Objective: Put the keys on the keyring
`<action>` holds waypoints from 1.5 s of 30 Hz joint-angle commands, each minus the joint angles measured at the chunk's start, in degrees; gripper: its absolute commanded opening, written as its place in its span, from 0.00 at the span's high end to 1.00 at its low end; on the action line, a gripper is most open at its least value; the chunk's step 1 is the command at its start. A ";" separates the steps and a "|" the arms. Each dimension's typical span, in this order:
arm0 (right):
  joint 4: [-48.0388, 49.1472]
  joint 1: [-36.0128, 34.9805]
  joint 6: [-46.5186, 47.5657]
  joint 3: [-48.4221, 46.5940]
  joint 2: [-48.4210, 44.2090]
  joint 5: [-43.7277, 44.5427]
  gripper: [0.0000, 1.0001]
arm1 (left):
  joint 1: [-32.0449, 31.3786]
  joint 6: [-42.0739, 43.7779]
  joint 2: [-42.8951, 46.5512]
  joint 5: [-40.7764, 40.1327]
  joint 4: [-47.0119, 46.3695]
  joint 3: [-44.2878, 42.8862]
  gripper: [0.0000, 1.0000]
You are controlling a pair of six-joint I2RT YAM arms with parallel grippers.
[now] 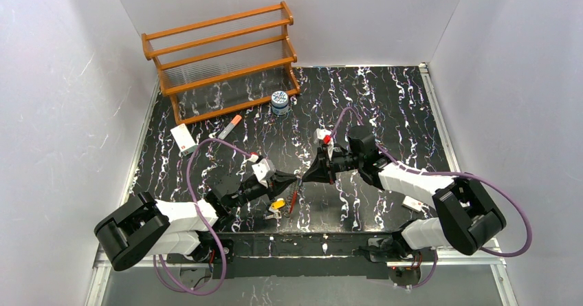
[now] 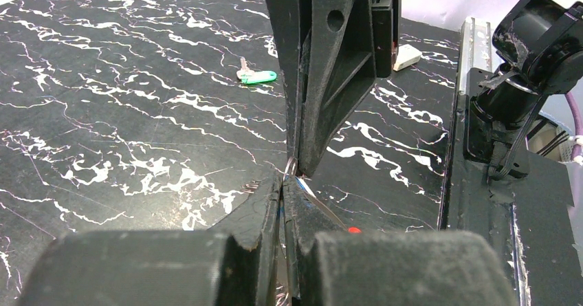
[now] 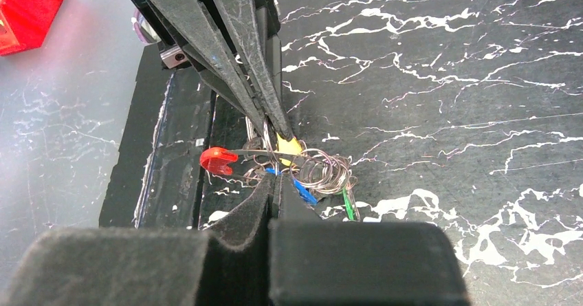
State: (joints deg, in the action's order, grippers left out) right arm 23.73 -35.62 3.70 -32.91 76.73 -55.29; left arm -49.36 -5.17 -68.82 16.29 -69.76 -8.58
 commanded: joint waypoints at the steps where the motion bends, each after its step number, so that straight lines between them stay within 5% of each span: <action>1: -1.40 0.22 1.78 -2.21 1.50 -0.96 0.99 | -0.21 0.02 1.14 -0.35 -2.75 0.14 1.00; 35: 2.82 -0.71 -1.59 -5.43 9.40 -1.12 0.99 | -0.21 -0.68 0.36 2.33 -5.49 0.32 1.00; 45: 5.05 -0.68 -0.01 -0.44 0.54 4.22 0.62 | -0.21 -0.76 0.79 1.59 -5.74 1.18 1.00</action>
State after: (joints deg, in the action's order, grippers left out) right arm 24.58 -36.16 2.17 -35.53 82.78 -54.61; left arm -49.36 -5.50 -68.93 16.99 -71.64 -7.92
